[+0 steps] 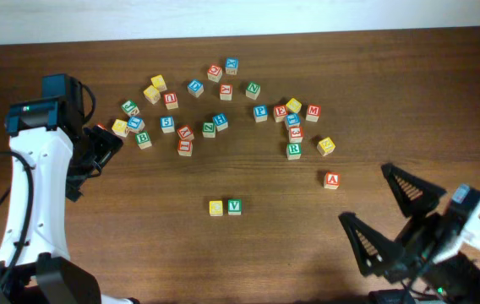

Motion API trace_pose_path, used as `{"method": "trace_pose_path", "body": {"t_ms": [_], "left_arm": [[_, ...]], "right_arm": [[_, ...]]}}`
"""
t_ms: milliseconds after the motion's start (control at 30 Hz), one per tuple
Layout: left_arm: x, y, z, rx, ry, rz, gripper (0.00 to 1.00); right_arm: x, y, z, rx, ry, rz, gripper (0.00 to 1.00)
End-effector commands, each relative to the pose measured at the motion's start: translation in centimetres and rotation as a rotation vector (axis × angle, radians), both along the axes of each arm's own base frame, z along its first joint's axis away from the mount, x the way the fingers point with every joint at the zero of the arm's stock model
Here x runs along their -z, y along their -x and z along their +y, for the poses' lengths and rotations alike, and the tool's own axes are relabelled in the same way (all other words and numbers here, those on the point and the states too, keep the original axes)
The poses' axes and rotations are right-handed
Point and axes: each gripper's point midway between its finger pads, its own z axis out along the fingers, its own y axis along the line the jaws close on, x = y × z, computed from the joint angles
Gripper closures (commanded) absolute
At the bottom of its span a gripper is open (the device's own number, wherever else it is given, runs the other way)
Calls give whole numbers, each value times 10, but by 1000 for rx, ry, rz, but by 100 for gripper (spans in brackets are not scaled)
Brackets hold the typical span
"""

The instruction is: Spell out CVPR

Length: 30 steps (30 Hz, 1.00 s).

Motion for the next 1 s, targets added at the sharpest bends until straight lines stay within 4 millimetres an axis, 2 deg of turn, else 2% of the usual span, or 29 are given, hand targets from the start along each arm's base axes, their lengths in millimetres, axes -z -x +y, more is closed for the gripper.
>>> {"method": "trace_pose_path", "body": {"t_ms": [0,100,167,267,400,467,533,567,633,700,767,833,967], "left_arm": [[1,2,2,-17,1,5,1],[1,2,2,-17,1,5,1],[1,2,2,-17,1,5,1],[1,2,2,-17,1,5,1],[1,2,2,-17,1,5,1],[1,2,2,-17,1,5,1],[1,2,2,-17,1,5,1],[1,2,2,-17,1,5,1],[1,2,2,-17,1,5,1],[1,2,2,-17,1,5,1],[1,2,2,-17,1,5,1],[1,2,2,-17,1,5,1],[1,2,2,-17,1,5,1]], "right_arm": [[12,-23,6,-47,160,72,2],[40,-49,12,-102,177,238,2],[70,-69,25,-172,203,371,2],[96,-82,46,-223,253,462,2],[134,-96,74,-160,423,574,2],[135,-103,86,-113,458,587,2],[124,-109,88,-79,473,557,2],[121,-112,81,-34,482,552,2],[122,-120,51,131,541,552,2],[125,-125,7,368,613,563,2],[122,-120,-39,602,654,583,2],[123,-114,-57,653,672,606,2],[128,-107,-113,825,583,727,1]]}}
